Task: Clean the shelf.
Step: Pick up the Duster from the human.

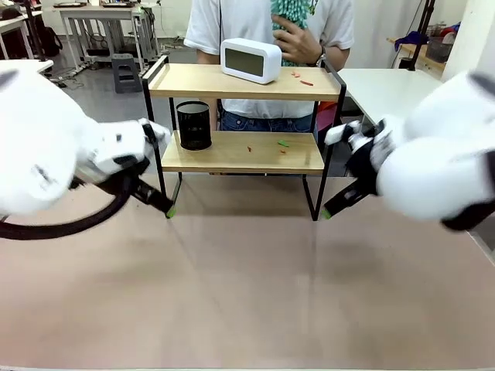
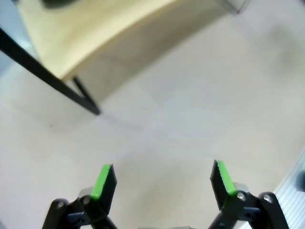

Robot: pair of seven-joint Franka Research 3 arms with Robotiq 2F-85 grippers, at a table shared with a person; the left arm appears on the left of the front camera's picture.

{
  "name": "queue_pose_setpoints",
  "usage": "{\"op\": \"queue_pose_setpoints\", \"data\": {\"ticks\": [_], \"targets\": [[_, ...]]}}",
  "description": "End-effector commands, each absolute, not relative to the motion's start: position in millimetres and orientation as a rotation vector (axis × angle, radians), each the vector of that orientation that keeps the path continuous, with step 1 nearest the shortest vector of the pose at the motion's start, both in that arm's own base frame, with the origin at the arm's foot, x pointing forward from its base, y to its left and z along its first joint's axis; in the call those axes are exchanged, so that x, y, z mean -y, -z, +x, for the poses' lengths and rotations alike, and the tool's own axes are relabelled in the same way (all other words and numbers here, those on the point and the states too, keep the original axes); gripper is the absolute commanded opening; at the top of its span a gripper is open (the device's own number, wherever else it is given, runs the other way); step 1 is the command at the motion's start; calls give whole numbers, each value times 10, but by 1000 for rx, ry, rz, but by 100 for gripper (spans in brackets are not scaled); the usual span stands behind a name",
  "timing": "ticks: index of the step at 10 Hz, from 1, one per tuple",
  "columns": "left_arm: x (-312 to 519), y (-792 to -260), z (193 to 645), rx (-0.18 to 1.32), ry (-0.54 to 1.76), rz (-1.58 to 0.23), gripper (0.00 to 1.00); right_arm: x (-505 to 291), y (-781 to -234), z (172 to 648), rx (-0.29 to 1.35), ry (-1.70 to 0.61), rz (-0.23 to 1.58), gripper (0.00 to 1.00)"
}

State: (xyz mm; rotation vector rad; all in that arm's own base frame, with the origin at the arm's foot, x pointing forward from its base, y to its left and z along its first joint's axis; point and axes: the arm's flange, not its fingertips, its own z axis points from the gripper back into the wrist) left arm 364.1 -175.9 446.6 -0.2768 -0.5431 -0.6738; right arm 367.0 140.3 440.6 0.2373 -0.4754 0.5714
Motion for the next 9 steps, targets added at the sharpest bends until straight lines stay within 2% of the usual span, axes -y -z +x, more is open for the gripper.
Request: {"op": "queue_pose_setpoints", "data": {"ticks": [1,2,3,5,6,7,8,9], "targets": [[847,-5349,2956,619,516,-463,100,-285,-5417,3298,438,-335,499,100],[429,-5509,2794,696,397,-572,100,263,-5554,3199,432,-223,698,100],[-51,-5449,2704,741,297,-692,100,850,-5464,3158,444,-107,864,100],[-1114,-4895,2651,838,-10,-967,100,1965,-4777,3066,482,248,1213,100],[-1462,-4510,2680,857,-158,-1084,100,2231,-4400,2964,511,421,1299,100],[-1632,-4127,2766,817,-317,-1129,100,2266,-4143,2880,587,485,1282,100],[-1533,-5502,2773,801,-9,-935,100,2188,-4734,2583,457,113,1054,100],[-1533,-5502,2773,801,-9,-935,100,2188,-4734,2583,457,113,1054,100]]}}
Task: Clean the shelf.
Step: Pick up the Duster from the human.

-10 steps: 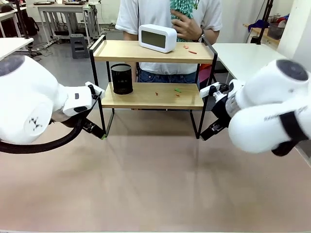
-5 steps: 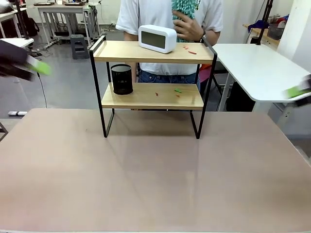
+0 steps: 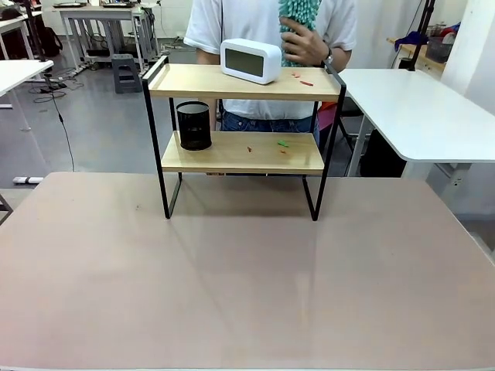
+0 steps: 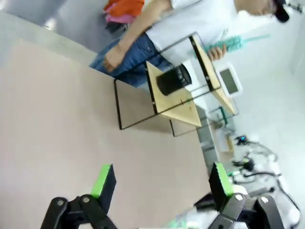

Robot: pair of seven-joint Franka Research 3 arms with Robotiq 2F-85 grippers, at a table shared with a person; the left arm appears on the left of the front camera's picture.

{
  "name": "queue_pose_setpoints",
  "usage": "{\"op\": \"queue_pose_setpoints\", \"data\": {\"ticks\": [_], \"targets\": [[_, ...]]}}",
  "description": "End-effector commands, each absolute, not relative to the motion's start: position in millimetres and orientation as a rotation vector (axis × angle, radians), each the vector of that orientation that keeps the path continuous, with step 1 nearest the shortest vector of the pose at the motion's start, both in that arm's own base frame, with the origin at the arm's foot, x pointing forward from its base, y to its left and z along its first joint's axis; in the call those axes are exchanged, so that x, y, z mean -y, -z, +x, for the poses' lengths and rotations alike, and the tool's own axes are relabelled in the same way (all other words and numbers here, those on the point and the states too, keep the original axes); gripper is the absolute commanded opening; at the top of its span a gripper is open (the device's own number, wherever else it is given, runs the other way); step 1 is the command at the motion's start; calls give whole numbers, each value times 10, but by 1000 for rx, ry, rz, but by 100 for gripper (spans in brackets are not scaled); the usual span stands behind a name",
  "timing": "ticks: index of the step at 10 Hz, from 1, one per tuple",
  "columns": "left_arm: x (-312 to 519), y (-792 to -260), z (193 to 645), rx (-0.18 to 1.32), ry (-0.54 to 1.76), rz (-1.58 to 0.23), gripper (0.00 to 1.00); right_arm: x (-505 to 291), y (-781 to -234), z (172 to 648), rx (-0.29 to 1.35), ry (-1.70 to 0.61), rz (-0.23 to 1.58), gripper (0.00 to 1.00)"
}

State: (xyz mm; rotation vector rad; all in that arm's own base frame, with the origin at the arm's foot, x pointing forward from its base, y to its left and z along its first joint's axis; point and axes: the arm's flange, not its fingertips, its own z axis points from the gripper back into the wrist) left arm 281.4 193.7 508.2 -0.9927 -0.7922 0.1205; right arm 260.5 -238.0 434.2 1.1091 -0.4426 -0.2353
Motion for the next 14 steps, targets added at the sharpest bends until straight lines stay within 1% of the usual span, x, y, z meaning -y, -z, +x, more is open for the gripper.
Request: {"op": "queue_pose_setpoints", "data": {"ticks": [1,12,13,14], "targets": [[-1533,-5502,2773,801,-9,-935,100,2188,-4734,2583,457,113,1054,100],[-1533,-5502,2773,801,-9,-935,100,2188,-4734,2583,457,113,1054,100],[-1533,-5502,2773,801,-9,-935,100,2195,-4738,2569,428,133,1042,100],[-1533,-5502,2773,801,-9,-935,100,2151,-4990,2738,384,188,1122,100]]}}
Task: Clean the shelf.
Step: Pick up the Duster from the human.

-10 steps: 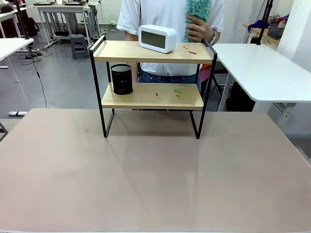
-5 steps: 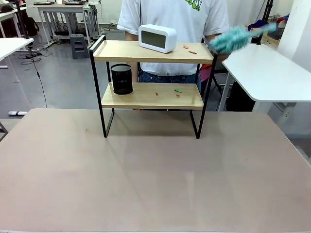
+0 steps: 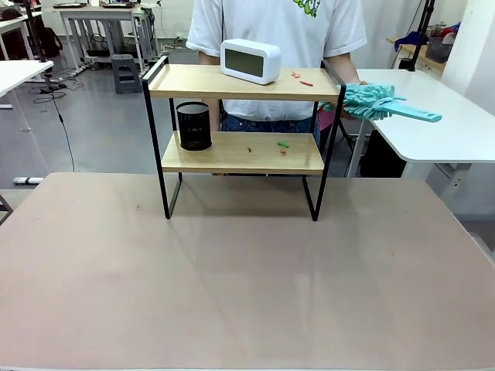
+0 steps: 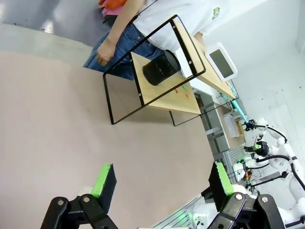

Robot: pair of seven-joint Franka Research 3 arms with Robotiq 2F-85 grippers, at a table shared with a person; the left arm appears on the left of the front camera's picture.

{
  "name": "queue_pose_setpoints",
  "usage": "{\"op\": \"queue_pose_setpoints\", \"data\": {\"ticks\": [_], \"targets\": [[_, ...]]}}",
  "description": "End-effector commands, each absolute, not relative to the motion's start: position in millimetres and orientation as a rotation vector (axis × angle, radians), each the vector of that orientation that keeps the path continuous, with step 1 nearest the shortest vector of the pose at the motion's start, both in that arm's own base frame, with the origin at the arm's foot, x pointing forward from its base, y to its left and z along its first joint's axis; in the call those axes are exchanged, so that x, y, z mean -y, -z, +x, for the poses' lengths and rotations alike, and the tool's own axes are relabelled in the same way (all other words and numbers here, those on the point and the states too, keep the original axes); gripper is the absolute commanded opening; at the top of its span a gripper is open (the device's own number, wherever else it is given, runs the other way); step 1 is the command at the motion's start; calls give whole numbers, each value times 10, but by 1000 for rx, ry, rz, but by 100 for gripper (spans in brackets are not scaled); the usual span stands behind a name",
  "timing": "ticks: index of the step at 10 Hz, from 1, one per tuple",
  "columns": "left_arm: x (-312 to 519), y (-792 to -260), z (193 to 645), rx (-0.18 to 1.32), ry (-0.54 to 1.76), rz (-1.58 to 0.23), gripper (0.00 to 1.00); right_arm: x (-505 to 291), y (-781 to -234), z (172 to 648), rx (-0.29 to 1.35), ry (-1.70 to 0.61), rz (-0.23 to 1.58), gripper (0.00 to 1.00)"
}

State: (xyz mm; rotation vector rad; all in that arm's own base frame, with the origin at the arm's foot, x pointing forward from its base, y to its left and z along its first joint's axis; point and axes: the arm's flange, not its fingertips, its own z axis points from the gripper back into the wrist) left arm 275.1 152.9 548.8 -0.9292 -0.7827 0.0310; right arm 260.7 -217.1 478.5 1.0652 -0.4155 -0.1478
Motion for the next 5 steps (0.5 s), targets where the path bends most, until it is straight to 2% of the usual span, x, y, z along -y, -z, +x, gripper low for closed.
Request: {"op": "queue_pose_setpoints", "data": {"ticks": [1,2,5], "targets": [[-1533,-5502,2773,801,-9,-935,100,2003,-5345,2981,283,255,1215,100],[-1533,-5502,2773,801,-9,-935,100,1774,-5580,3262,203,367,1209,100],[-1533,-5502,2773,801,-9,-935,100,965,-5815,4093,46,414,1225,100]]}}
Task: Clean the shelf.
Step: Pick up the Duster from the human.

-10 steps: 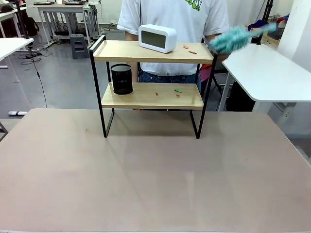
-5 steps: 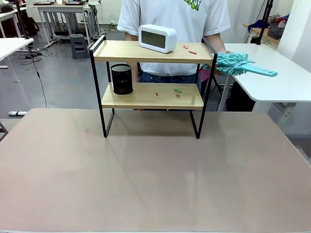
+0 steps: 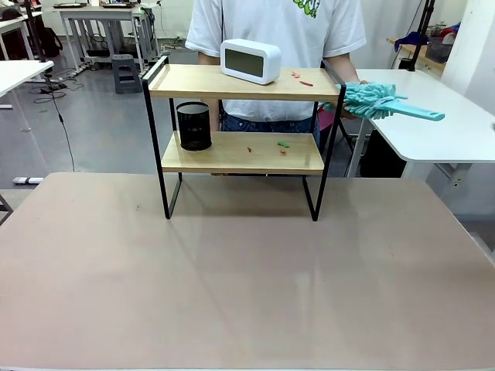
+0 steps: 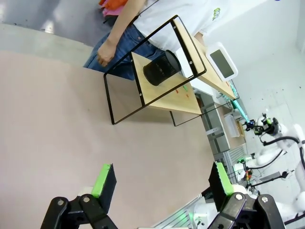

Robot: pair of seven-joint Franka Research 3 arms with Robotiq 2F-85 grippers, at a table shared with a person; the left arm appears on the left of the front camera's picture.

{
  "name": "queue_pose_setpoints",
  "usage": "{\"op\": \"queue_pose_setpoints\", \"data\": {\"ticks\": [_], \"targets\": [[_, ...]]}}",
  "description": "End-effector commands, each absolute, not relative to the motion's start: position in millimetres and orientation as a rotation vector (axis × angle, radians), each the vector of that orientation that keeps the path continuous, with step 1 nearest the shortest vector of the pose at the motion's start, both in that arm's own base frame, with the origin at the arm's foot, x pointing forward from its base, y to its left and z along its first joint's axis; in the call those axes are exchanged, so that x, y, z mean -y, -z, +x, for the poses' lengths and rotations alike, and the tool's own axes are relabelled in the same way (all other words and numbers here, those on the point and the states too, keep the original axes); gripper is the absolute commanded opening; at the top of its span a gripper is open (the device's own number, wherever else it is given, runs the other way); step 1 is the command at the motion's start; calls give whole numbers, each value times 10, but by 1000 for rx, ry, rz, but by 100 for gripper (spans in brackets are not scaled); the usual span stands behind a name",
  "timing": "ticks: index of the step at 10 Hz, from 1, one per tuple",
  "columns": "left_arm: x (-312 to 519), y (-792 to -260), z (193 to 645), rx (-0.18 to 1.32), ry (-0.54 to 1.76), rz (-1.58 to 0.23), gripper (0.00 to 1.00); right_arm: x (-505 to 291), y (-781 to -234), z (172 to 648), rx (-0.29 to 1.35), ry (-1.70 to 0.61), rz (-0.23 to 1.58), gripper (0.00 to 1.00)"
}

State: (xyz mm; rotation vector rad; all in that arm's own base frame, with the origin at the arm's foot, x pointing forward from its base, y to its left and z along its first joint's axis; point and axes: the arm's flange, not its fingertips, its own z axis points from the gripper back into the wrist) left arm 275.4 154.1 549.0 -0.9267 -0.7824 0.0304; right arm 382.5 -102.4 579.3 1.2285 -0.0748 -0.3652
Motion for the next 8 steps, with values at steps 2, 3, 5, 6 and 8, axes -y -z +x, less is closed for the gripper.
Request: {"op": "queue_pose_setpoints", "data": {"ticks": [2,3,5,6,8], "targets": [[-1533,-5502,2773,801,-9,-935,100,549,-5655,4532,-55,429,1180,100],[-1533,-5502,2773,801,-9,-935,100,384,-5525,4694,-79,436,1144,100],[-1533,-5502,2773,801,-9,-935,100,229,-5308,4831,-142,419,1141,100],[-1533,-5502,2773,801,-9,-935,100,217,-5256,4835,-147,414,1145,100],[-1533,-5502,2773,801,-9,-935,100,200,-5206,4806,-125,412,1142,100]]}}
